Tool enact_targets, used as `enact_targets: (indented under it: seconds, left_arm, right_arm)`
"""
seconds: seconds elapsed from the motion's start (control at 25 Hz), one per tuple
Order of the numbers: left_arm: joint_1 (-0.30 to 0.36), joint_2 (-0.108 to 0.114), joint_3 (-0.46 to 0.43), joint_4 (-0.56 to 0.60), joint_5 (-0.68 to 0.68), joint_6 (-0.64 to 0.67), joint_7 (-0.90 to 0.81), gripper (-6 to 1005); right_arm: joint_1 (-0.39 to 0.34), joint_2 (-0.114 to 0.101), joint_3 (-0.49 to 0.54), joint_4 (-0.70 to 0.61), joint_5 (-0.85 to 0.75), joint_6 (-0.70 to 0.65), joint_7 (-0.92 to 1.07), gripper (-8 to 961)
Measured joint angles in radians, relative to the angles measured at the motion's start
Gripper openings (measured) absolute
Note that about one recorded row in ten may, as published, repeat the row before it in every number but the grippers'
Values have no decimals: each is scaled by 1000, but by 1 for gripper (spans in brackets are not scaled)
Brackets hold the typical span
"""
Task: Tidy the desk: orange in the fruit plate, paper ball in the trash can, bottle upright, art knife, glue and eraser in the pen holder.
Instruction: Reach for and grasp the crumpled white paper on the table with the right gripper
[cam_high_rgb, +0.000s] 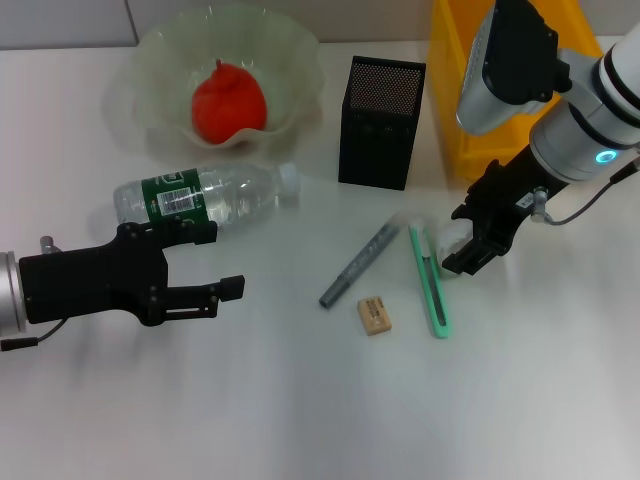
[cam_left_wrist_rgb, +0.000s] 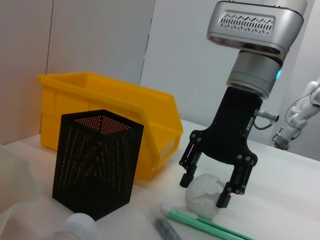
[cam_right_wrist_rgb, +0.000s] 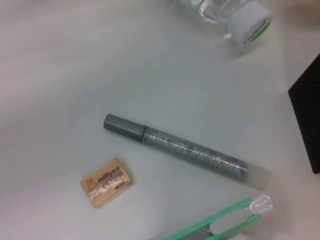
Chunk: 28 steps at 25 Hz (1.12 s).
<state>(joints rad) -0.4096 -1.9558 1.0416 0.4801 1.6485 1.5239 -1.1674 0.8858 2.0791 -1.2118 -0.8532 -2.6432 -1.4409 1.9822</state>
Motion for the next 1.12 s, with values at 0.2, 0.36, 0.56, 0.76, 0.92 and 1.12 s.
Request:
enact_targets:
  seconds: [0.2,0.36,0.56,0.76,0.92,1.12]
  left_arm:
    - [0,0,0,0,1,-1,0,844]
    - [0,0,0,0,1,-1,0,844]
    - [0,-1,0,0,1,-1,0,844]
    - [-1,-2,0,0,1,-1,0,844]
    - [-1,-2,0,0,1,-1,0,844]
    - [-5,-3,0,0,1,-1,0,844]
  right_arm:
    - [-1,1,-2,0,0,1,0,561]
    - [-1,1,-2,0,0,1,0,560]
    - [0,1,-2,0,0,0,1,558]
    - [3,1,-2,1,-4,-9,5,556]
    - [3,1,-2,2,-5,-10,6,554]
    - [3,1,-2,2,-5,-10,6,548]
